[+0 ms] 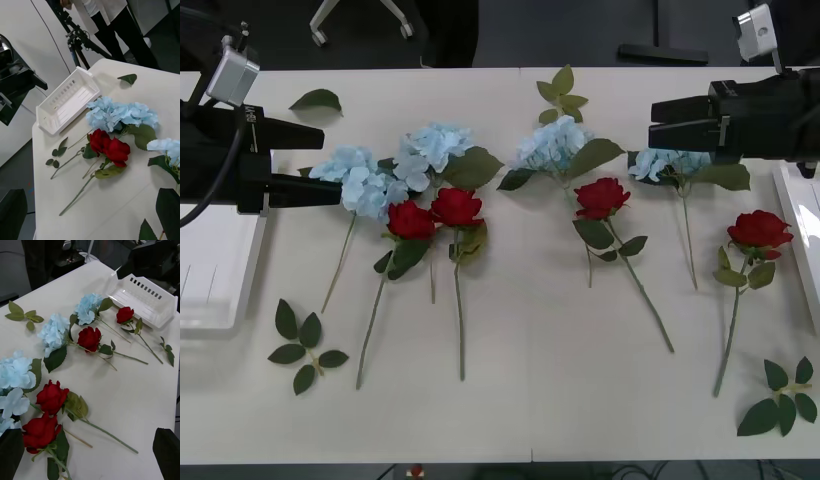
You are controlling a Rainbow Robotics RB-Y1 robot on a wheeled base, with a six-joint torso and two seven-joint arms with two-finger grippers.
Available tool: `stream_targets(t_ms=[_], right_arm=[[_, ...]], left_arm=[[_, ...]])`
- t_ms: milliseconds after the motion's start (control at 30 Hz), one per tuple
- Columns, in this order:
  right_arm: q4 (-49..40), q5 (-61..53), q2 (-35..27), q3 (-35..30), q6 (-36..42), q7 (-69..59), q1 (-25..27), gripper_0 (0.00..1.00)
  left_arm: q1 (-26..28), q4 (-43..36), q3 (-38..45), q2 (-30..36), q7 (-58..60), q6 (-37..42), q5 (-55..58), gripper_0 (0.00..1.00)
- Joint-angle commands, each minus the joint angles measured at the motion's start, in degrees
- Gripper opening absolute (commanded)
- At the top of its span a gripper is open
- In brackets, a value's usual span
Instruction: Place the red flowers into the right box and the blue flowers into the left box. If a person shows an open palm, hand one flower to the person first, then continue sorting.
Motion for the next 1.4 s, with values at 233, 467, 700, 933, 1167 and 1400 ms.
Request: stream_targets(t_ms=[233, 467, 700, 933, 1167, 1400], right_arm=[[-0.96, 0.09, -5.7, -4.17, 3.99, -7.65, -0.19, 1.0], [-2.54, 6.41, -9.21, -8.03, 10.58, -18.55, -2.3, 1.0], [-3.42, 17.75, -15.19, -7.86, 16.47, -28.3, -2.3, 1.0], [-5.09, 31.29, -15.72, -7.86, 20.69, -35.77, -1.43, 1.0], [-14.85, 42.19, -15.54, -7.77, 17.35, -45.79, 5.61, 1.0], [-19.51, 47.64, -13.61, -7.59, 13.22, -55.64, 12.46, 1.0]], left_arm=[[0.28, -0.15, 1.35, -1.57, -1.59, -1.23, 1.37, 1.0], [-0.25, -0.23, 2.22, 1.51, 7.64, -1.85, -0.48, 1.0], [5.02, -0.85, 3.63, 2.83, 21.44, -1.85, -13.58, 1.0], [10.12, -3.22, 0.47, 1.77, 29.88, -5.71, -30.98, 1.0], [10.65, -2.17, -7.71, -1.83, 38.32, -13.01, -46.89, 1.0], [4.23, 5.3, -14.83, -6.4, 39.98, -14.33, -58.49, 1.0]])
